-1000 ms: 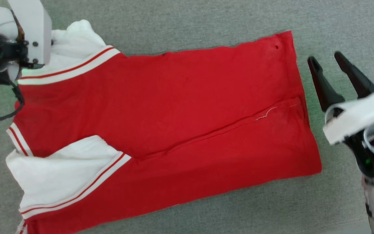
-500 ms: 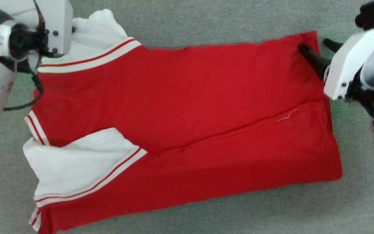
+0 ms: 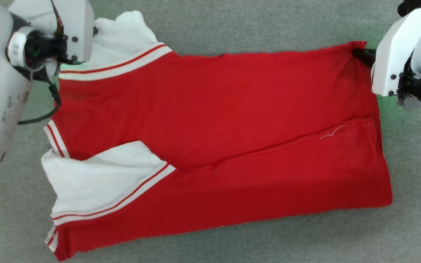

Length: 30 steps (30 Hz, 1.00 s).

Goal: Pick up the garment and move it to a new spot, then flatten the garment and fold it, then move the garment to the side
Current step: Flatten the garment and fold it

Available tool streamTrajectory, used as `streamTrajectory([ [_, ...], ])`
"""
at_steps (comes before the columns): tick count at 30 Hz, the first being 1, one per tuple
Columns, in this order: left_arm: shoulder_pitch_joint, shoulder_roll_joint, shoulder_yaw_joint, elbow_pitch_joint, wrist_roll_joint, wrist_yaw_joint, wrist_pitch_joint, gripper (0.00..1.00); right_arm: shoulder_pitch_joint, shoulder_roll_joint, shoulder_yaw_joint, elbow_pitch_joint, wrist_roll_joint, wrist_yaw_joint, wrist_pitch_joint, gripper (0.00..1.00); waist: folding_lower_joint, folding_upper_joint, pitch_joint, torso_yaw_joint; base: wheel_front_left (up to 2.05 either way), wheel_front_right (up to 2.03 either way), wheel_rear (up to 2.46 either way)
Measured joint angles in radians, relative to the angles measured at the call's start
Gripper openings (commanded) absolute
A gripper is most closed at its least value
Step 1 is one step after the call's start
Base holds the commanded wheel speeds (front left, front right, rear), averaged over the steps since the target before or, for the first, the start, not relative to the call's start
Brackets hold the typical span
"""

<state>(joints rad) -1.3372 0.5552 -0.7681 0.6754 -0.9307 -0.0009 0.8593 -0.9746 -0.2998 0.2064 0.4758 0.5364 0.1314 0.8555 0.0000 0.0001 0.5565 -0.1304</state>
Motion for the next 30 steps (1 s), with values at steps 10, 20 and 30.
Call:
streamTrajectory([
  [10, 0.018, 0.024, 0.019, -0.037, -0.022, -0.042, -0.045, 0.00, 0.106, -0.072, -0.004, -0.115, 0.012, 0.000, -0.061, 0.00, 0.0000, 0.0000, -0.083, 0.041, 0.00, 0.00, 0.00],
  [20, 0.261, 0.187, 0.042, -0.427, -0.075, 0.069, -0.027, 0.00, 0.398, -0.140, -0.079, -0.339, 0.099, 0.000, -0.053, 0.00, 0.0000, 0.0000, -0.185, 0.092, 0.00, 0.00, 0.00],
  [30, 0.632, 0.342, 0.048, -0.822, -0.146, 0.261, -0.065, 0.00, 0.663, -0.114, -0.193, -0.447, 0.075, 0.000, 0.004, 0.00, 0.0000, 0.0000, -0.254, 0.137, 0.00, 0.00, 0.00],
])
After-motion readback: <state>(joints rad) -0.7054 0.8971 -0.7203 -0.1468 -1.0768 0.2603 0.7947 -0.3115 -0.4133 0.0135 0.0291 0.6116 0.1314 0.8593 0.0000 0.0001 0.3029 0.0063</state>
